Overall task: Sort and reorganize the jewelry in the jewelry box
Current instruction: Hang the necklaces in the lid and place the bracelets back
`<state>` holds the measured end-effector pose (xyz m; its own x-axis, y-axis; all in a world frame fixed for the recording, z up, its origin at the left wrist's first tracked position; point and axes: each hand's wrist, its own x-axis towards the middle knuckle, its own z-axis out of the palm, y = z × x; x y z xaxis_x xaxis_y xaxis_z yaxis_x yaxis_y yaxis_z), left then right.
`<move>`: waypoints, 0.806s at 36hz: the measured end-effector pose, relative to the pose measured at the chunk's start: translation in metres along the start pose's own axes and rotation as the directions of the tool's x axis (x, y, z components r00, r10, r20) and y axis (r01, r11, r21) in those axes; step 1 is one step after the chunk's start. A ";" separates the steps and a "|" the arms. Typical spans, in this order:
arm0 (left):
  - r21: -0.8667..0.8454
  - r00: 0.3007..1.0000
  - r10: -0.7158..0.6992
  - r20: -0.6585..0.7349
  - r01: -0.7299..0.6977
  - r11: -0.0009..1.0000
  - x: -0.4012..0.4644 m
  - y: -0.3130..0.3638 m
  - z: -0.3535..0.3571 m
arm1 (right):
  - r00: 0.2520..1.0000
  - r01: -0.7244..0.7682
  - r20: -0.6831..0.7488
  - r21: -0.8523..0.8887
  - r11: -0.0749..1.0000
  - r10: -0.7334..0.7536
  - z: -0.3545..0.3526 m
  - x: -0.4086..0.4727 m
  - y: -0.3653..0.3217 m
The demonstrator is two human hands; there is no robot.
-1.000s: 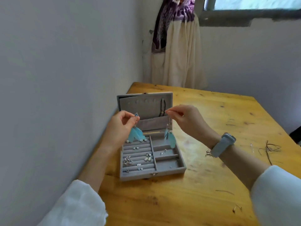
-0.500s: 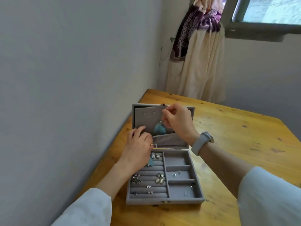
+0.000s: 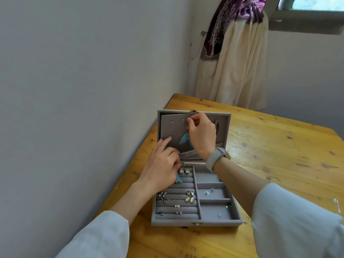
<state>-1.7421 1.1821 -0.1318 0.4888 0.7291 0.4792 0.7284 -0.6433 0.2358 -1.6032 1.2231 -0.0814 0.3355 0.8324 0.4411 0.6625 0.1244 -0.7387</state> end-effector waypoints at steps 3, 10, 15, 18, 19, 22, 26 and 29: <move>-0.006 1.000 0.001 -0.008 -0.001 1.000 0.000 0.001 0.001 | 0.999 0.014 -0.048 0.005 1.000 -0.014 0.003 -0.004 -0.003; 0.002 1.000 0.011 -0.019 -0.011 1.000 -0.001 0.001 0.000 | 0.989 -0.062 -0.128 0.047 0.997 0.067 0.009 -0.007 -0.005; 0.013 1.000 0.008 -0.026 -0.007 1.000 0.000 0.002 0.000 | 0.988 -0.014 -0.150 0.051 0.999 0.022 0.009 -0.010 -0.004; 0.043 0.999 0.027 -0.023 -0.026 0.999 -0.002 0.002 0.000 | 0.991 -0.014 -0.129 0.064 0.998 0.022 0.009 -0.010 -0.003; 0.053 0.999 0.034 -0.024 -0.033 0.998 -0.003 0.002 0.001 | 0.992 -0.016 -0.121 0.061 0.998 0.024 0.009 -0.010 -0.002; 0.063 0.999 0.036 -0.033 -0.034 0.997 -0.005 0.003 0.002 | 0.993 -0.024 -0.118 0.049 0.998 0.030 0.008 -0.010 0.001; 0.071 0.999 0.037 -0.038 -0.034 0.997 -0.005 0.003 0.001 | 0.991 -0.047 -0.125 0.066 0.997 0.055 0.010 -0.009 0.002; 0.068 0.999 0.039 -0.027 -0.037 0.997 -0.006 0.003 0.001 | 0.988 -0.072 -0.134 0.083 0.994 0.083 0.012 -0.007 0.002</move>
<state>-1.7427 1.1764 -0.1347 0.5037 0.6967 0.5107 0.7408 -0.6525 0.1595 -1.6119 1.2236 -0.0923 0.4757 0.7600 0.4429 0.5786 0.1090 -0.8083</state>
